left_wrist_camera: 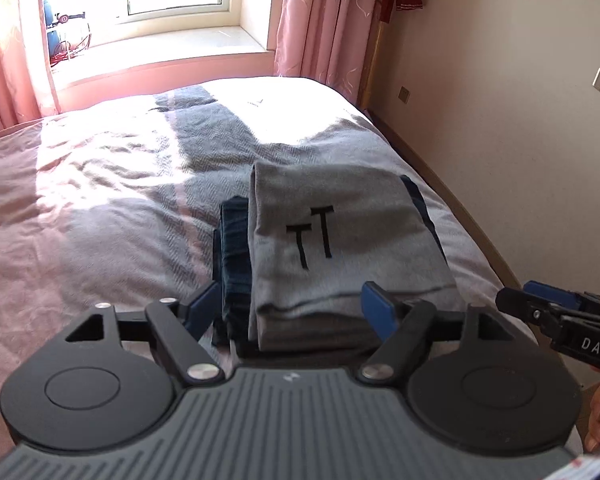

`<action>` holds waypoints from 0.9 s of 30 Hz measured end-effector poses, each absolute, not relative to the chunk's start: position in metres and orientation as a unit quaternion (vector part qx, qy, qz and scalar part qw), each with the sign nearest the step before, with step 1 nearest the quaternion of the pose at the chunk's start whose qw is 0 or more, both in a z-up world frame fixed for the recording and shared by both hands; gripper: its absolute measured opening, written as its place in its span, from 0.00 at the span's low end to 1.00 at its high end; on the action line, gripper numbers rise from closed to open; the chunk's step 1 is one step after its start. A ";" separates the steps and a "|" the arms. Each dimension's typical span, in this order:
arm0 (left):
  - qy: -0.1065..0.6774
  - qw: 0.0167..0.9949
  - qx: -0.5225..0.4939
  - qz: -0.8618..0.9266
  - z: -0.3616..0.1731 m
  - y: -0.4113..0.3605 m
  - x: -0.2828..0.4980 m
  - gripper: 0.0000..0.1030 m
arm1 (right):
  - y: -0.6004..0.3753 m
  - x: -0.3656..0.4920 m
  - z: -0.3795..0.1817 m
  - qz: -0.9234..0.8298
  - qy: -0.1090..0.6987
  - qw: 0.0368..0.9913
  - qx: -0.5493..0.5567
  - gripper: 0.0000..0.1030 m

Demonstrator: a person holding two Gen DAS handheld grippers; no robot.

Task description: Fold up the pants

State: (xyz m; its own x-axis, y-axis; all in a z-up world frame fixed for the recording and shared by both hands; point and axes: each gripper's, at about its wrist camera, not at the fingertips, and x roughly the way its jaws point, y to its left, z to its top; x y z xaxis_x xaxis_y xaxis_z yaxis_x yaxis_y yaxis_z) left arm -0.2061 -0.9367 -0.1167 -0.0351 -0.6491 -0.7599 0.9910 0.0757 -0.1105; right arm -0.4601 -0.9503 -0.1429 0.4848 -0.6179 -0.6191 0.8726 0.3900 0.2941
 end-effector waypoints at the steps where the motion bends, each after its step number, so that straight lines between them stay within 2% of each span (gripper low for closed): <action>1: 0.346 0.647 0.254 -0.630 -0.112 -0.920 -0.210 0.78 | -0.934 -0.465 -0.136 -0.462 0.211 0.805 0.308 0.54; 3: 0.346 0.648 0.266 -0.624 -0.103 -0.884 -0.218 0.84 | -0.899 -0.472 -0.124 -0.458 0.221 0.801 0.316 0.56; 9: 0.366 0.630 0.271 -0.629 -0.078 -0.794 -0.225 0.87 | -0.813 -0.469 -0.097 -0.472 0.257 0.780 0.320 0.58; 15: 0.342 0.627 0.273 -0.644 -0.055 -0.725 -0.222 0.88 | -0.749 -0.458 -0.069 -0.483 0.288 0.769 0.304 0.58; 27: 0.347 0.636 0.270 -0.635 -0.042 -0.661 -0.204 0.88 | -0.679 -0.438 -0.049 -0.461 0.297 0.789 0.276 0.58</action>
